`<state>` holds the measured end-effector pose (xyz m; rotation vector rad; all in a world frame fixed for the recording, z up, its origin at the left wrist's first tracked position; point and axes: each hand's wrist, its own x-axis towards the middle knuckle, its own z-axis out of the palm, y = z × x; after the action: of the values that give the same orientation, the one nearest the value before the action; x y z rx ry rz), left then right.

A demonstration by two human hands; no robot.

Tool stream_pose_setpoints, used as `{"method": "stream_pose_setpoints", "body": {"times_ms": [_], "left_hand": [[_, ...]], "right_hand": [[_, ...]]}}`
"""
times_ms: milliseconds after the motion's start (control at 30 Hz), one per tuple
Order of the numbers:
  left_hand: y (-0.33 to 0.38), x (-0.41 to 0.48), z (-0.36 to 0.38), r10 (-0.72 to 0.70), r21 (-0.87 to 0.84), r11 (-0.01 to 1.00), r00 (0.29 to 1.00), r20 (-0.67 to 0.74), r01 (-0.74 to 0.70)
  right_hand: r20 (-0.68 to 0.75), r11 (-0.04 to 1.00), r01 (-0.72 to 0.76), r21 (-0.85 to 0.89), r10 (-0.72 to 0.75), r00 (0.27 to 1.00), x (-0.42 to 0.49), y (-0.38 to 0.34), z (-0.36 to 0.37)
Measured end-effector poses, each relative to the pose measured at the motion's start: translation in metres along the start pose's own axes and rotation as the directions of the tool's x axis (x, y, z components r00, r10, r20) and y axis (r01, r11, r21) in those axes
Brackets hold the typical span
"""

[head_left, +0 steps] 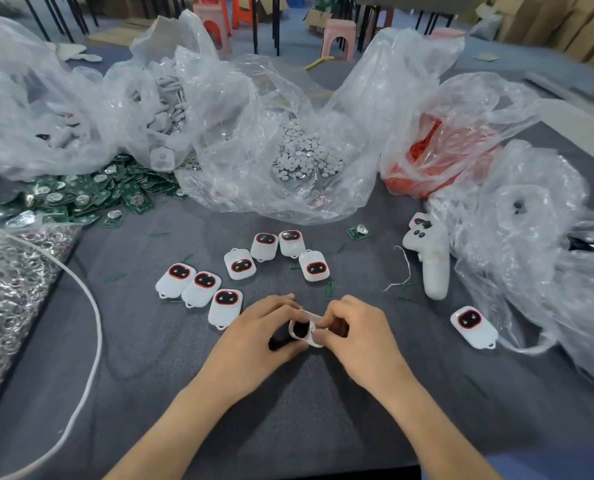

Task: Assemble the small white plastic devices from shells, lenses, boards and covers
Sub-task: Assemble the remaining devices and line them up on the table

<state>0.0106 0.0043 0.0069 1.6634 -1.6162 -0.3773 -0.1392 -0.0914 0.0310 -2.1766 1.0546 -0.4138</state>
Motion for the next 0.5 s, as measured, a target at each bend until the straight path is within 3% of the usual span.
{"method": "stream_pose_setpoints", "body": {"times_ms": [200,367,500], "left_hand": [[0.000,-0.002,0.000,-0.005,0.022,1.000,1.000,0.006,0.005],[-0.001,-0.002,-0.001,0.001,0.039,0.999,1.000,0.020,-0.002],[0.000,-0.003,-0.001,-0.001,0.047,0.999,1.000,0.003,0.001]], "right_hand": [[0.073,0.996,0.008,-0.086,-0.002,0.997,0.002,-0.002,-0.004],[0.208,0.988,-0.112,-0.106,0.133,0.969,0.016,-0.006,-0.013],[0.295,0.990,-0.116,-0.083,0.135,0.946,0.026,-0.010,-0.021]]}}
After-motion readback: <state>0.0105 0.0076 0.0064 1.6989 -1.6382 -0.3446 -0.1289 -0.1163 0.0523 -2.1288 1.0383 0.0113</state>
